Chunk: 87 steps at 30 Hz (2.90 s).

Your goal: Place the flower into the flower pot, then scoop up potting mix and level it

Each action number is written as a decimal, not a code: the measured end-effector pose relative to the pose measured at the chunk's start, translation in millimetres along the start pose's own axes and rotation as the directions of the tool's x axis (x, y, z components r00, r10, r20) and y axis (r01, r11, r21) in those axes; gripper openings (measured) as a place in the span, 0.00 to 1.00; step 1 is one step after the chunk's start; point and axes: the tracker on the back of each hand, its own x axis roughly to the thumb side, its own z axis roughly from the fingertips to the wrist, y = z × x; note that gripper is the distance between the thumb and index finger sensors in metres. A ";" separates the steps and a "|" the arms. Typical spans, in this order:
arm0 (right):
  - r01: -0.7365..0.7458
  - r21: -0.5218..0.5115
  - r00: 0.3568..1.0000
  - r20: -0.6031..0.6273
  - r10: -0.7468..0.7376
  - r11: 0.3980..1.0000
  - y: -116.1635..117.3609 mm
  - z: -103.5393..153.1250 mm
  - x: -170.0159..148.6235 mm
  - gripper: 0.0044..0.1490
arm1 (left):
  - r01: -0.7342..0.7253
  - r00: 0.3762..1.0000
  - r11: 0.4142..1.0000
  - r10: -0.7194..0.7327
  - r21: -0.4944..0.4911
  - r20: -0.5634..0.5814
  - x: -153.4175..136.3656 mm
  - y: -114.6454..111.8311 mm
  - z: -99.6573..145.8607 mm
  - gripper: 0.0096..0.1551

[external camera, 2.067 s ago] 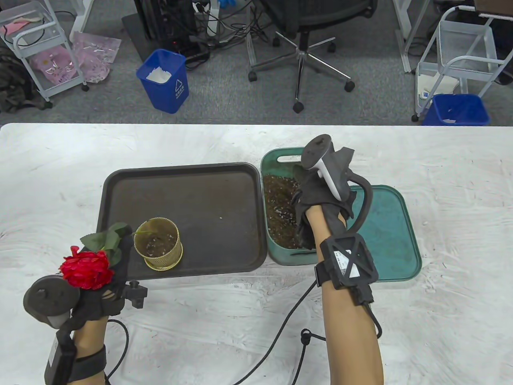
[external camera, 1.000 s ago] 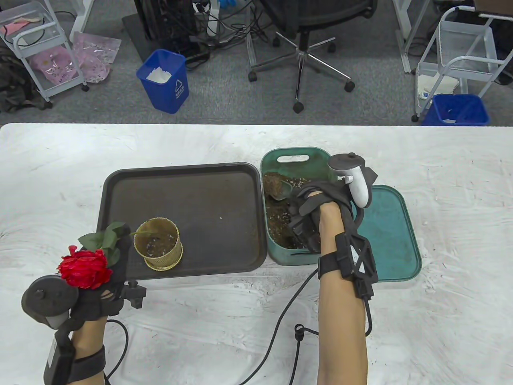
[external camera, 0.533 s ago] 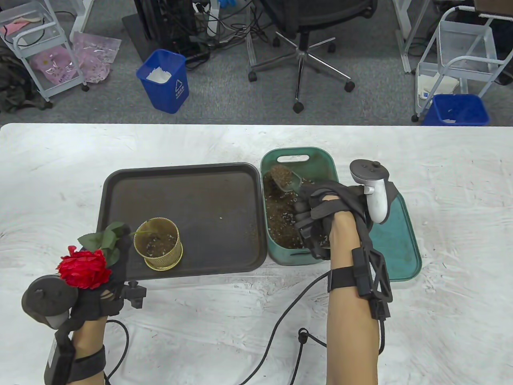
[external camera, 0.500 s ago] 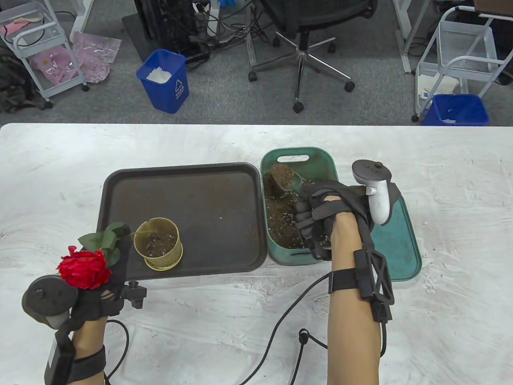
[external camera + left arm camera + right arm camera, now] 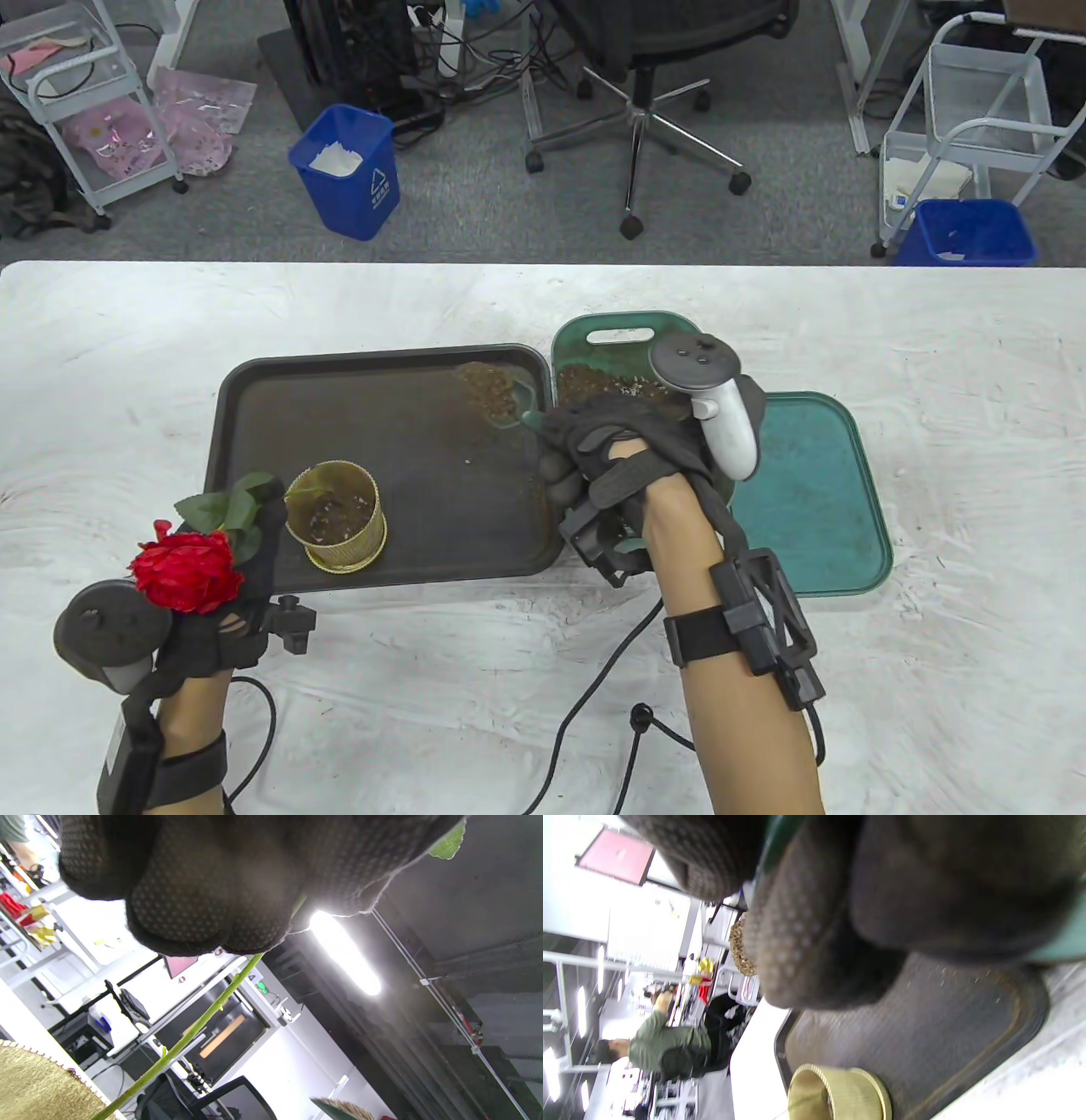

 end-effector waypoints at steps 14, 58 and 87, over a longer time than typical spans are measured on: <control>-0.288 0.146 0.957 0.019 0.288 0.946 111.9 -42.1 5.2 0.34 | 0.013 1.000 1.000 -0.013 0.007 0.004 -0.6 2.4 -0.3 0.23; -0.627 -0.588 0.702 -0.144 0.697 0.511 7.0 64.8 27.2 0.33 | 0.028 0.999 1.000 -0.028 -0.006 0.018 5.2 -0.7 0.6 0.23; -0.807 -0.227 0.557 -0.599 0.575 0.545 -70.8 -57.8 -30.5 0.33 | 0.059 0.998 0.998 -0.059 0.024 0.003 4.3 7.5 -1.4 0.23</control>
